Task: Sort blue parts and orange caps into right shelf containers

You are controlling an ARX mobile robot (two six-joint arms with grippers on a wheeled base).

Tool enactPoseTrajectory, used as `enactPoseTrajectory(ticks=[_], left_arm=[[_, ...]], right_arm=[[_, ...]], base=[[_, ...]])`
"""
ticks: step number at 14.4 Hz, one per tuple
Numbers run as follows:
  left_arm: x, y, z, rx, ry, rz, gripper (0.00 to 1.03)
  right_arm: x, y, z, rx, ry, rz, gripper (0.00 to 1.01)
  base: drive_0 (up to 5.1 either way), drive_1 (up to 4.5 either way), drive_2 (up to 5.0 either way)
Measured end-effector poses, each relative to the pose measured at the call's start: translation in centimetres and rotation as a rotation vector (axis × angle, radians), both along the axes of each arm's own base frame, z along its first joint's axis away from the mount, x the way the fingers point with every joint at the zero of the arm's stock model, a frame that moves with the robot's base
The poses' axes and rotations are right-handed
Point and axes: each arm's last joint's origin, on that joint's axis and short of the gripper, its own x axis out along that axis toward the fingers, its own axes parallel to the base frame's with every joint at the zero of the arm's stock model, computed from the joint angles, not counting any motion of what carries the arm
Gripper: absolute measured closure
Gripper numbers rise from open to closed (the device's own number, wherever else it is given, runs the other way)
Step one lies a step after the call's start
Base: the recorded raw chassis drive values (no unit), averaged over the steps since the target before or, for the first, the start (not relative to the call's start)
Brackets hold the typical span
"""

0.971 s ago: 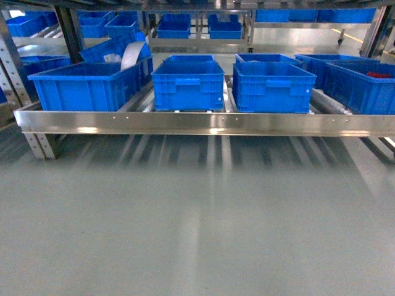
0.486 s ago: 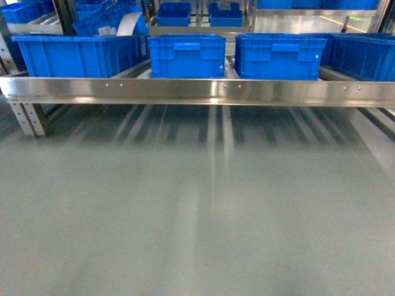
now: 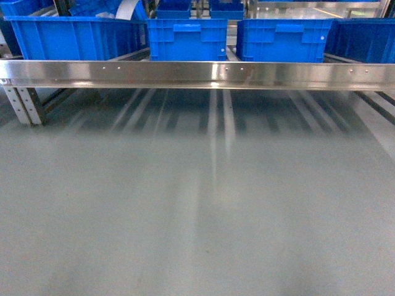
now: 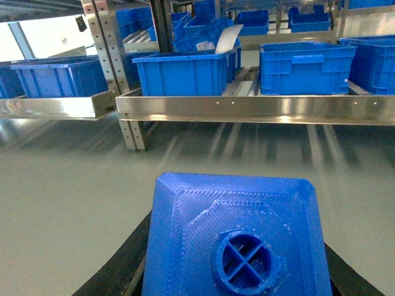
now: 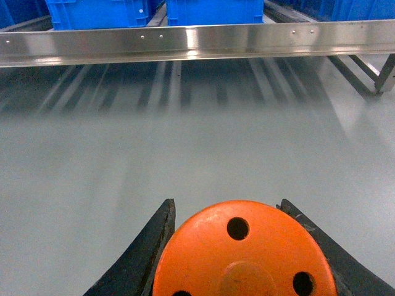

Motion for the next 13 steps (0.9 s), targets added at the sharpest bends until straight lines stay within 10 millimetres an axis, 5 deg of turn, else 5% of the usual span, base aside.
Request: enactPoseTrajectory(ticks=[13], left_arm=[[-0.04,0.04,0.06,-0.002,-0.005,0.002,0.59]], right_arm=[[0.0,0.01,0.04,0.001,-0.003,0.003,0.59]], base=[[2.7,1.62,-4.6]])
